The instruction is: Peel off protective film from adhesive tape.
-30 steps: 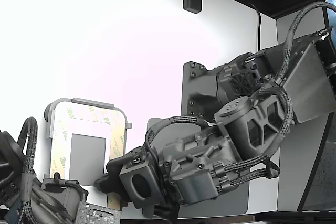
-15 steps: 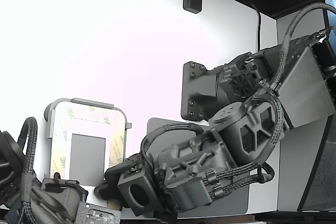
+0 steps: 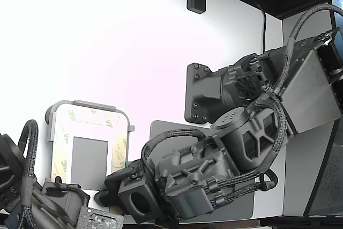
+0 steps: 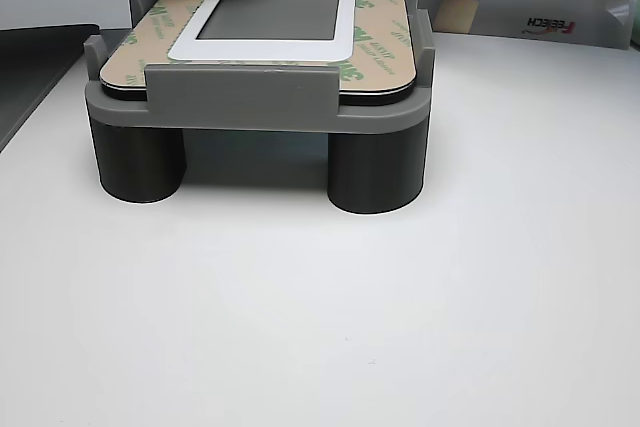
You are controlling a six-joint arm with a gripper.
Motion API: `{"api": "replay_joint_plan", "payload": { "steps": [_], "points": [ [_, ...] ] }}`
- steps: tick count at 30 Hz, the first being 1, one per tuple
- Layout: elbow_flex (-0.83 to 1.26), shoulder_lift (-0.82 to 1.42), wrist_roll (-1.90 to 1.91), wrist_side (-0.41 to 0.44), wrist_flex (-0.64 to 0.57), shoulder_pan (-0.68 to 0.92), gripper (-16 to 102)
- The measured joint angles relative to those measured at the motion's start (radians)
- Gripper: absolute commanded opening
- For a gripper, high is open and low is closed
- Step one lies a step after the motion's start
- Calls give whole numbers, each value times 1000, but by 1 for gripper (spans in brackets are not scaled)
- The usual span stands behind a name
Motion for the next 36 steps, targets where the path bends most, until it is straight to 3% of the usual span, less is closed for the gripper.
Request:
{"api": "replay_joint_plan", "payload": {
  "steps": [36],
  "points": [
    [-29, -14, 18, 5, 28, 23, -11]
  ]
}}
